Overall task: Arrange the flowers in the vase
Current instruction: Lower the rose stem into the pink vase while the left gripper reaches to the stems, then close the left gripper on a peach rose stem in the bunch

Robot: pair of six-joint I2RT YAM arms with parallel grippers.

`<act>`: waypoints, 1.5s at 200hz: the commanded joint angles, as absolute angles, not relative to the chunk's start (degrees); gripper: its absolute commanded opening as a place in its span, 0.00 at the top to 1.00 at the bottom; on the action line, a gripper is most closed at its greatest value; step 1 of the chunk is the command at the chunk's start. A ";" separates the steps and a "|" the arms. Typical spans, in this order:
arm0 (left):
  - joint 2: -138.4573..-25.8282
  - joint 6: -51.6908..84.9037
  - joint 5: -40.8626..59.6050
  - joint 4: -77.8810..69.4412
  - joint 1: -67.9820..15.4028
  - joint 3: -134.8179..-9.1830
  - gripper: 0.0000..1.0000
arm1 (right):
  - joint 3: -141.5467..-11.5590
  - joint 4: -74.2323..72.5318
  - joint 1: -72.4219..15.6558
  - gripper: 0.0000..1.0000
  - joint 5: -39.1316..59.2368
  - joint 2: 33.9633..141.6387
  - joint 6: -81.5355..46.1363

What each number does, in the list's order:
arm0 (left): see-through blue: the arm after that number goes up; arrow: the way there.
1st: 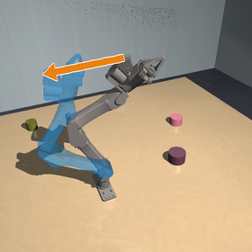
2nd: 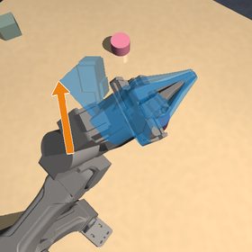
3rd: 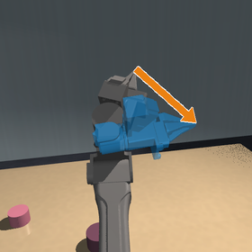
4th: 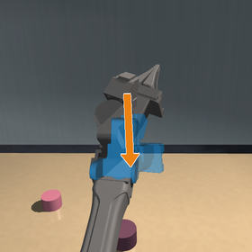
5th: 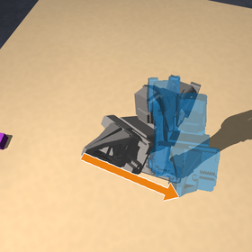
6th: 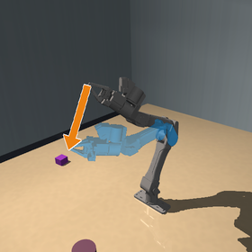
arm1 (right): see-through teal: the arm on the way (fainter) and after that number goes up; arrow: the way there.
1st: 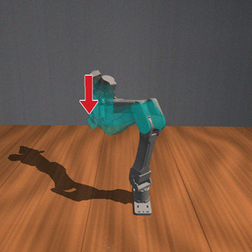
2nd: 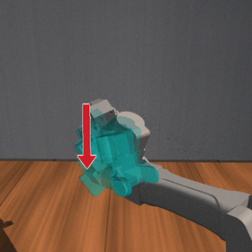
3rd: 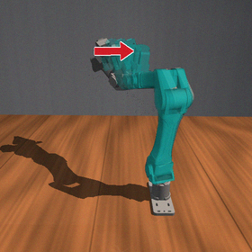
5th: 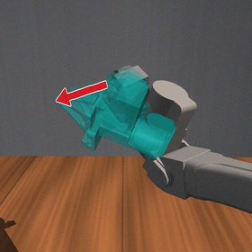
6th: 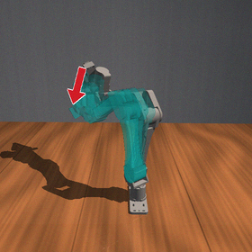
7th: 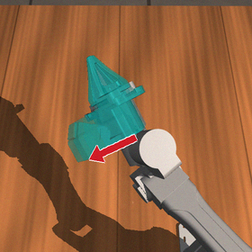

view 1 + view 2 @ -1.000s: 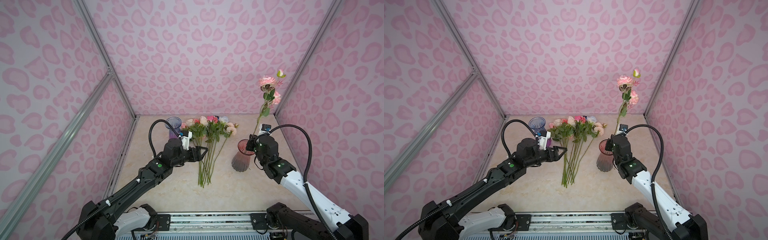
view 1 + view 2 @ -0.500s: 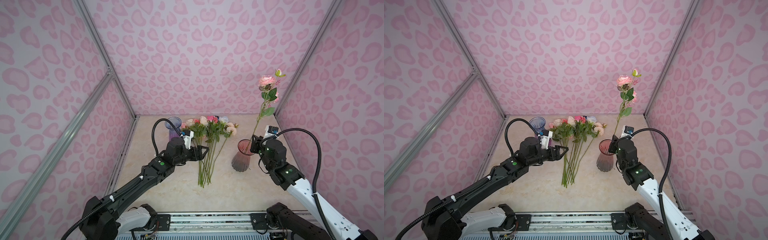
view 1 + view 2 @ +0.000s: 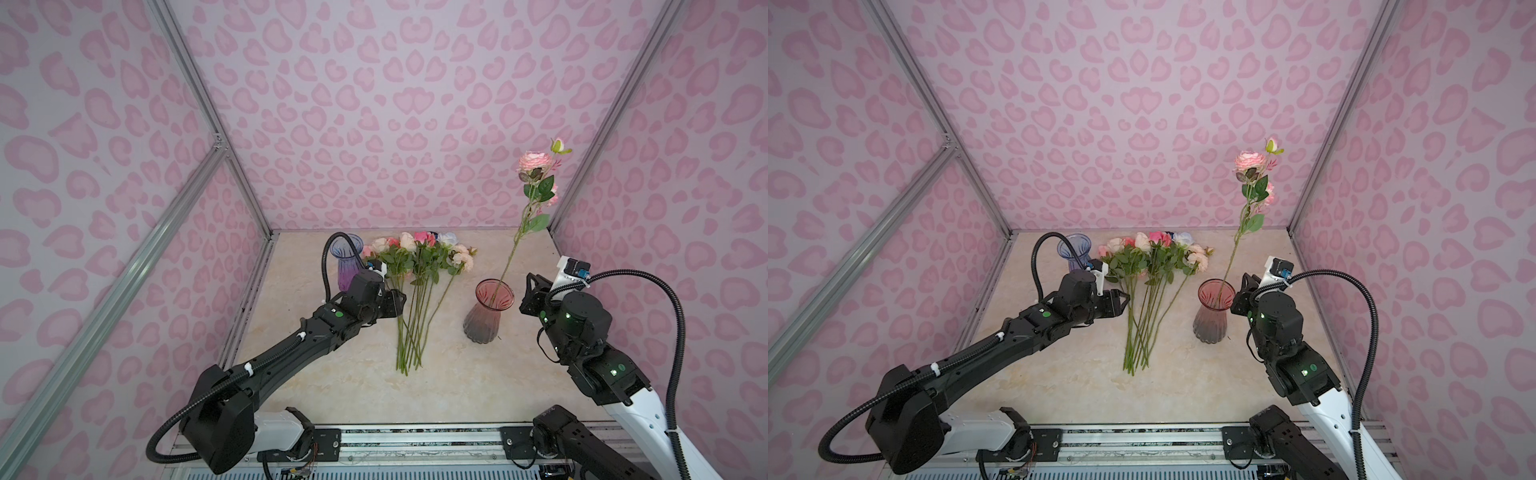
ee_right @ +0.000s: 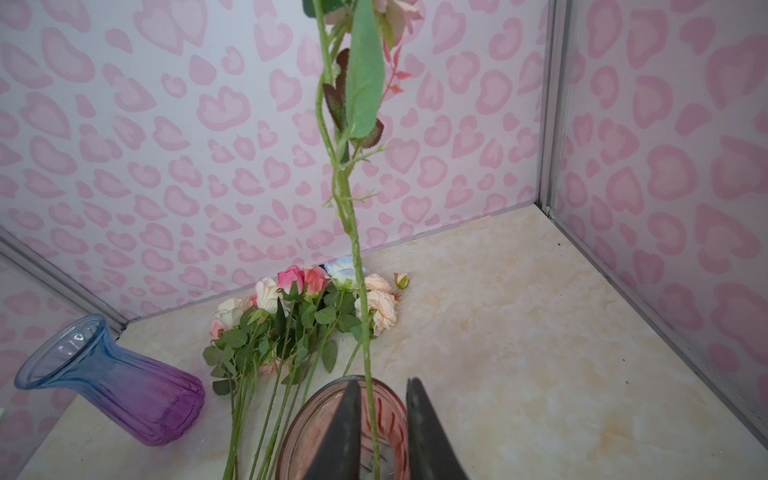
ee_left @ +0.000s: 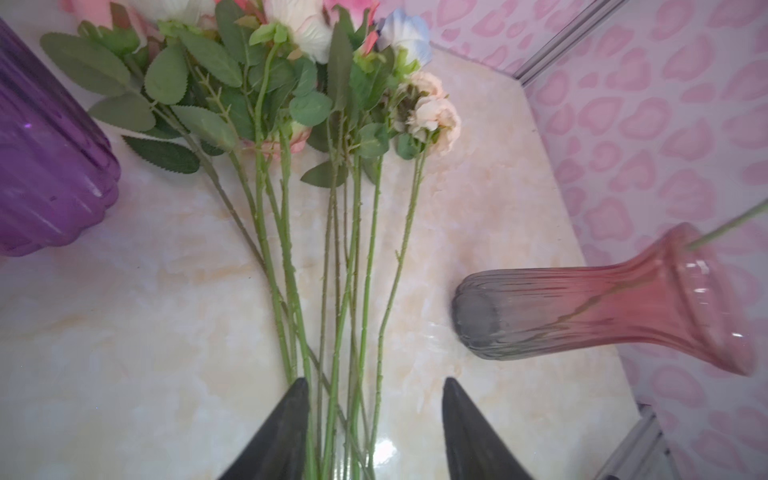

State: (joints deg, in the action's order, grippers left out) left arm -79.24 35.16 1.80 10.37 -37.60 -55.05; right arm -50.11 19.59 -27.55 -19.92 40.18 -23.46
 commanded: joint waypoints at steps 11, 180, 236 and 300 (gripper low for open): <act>-90.74 31.05 -2.25 18.70 -37.62 -62.55 0.67 | -52.12 23.03 -31.31 0.83 -21.46 43.07 -22.61; -117.40 15.52 -3.80 20.98 -48.43 -89.16 0.65 | -51.18 25.10 -33.54 0.78 -21.82 45.28 -22.72; -123.90 12.76 -1.49 23.08 -48.62 -95.19 0.65 | -50.54 25.67 -30.52 0.77 -19.24 43.33 -22.75; -124.78 12.71 -10.67 21.34 -50.43 -93.53 0.67 | -50.08 25.84 -28.64 0.76 -17.69 42.45 -22.66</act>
State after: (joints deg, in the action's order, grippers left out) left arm -125.45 13.67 -6.33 22.17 -49.52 -94.08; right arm -50.52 26.11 -29.08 -18.39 42.57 -22.90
